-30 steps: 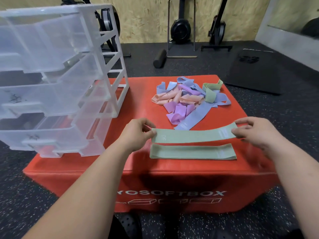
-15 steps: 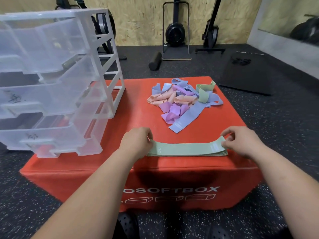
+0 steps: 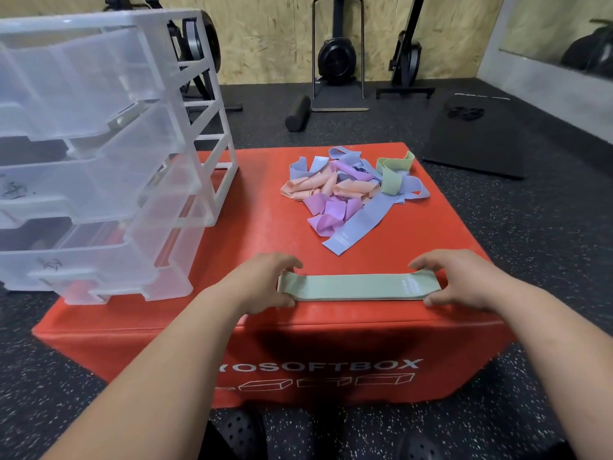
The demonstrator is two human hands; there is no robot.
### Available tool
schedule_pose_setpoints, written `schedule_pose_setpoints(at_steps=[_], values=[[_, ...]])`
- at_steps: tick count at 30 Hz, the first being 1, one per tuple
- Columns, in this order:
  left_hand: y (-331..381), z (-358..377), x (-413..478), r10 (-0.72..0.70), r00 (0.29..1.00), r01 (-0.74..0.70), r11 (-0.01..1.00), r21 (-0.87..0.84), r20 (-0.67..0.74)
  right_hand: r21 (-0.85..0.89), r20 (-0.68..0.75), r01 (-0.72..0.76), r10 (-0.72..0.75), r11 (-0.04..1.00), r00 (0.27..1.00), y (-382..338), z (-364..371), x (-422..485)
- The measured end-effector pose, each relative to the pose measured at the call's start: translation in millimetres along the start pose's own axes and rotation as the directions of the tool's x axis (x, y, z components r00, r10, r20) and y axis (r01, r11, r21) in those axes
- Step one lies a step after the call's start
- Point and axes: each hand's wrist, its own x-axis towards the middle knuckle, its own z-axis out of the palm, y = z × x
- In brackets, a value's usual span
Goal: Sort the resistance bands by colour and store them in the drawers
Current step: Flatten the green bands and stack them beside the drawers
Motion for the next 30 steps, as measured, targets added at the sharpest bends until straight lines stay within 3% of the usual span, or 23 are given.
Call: schedule_pose_setpoints(at_steps=[10, 16, 21, 25, 30], values=[[-2.7, 0.0, -3.3, -0.016, 0.998, 0.015, 1.0, -0.008, -0.055, -0.049, -0.004, 0.014, -0.014, 0.999, 1.0, 1.2, 4.9, 11.8], [-3.3, 0.5, 0.6, -0.004, 0.999, 0.006, 0.999, 0.049, -0.037, -0.165, -0.034, 0.027, -0.033, 0.986, 0.999, -4.4, 6.4, 12.6], [-2.4, 2.8, 1.5, 0.0, 0.999, 0.0, 1.0, 0.01, -0.054, -0.099, 0.001, 0.043, -0.043, 0.994, 0.999, -5.4, 4.6, 6.9], [9.6, -0.6, 15.3, -0.016, 0.991, 0.007, 0.997, -0.076, -0.129, 0.005, -0.107, 0.035, -0.034, 0.999, 0.994, -17.8, -5.8, 5.9], [23.7, 3.4, 42.1, -0.01, 0.983, -0.001, 0.998, -0.061, -0.183, 0.062, -0.253, -0.031, 0.046, 0.998, 0.966, -33.2, -4.1, 30.7]])
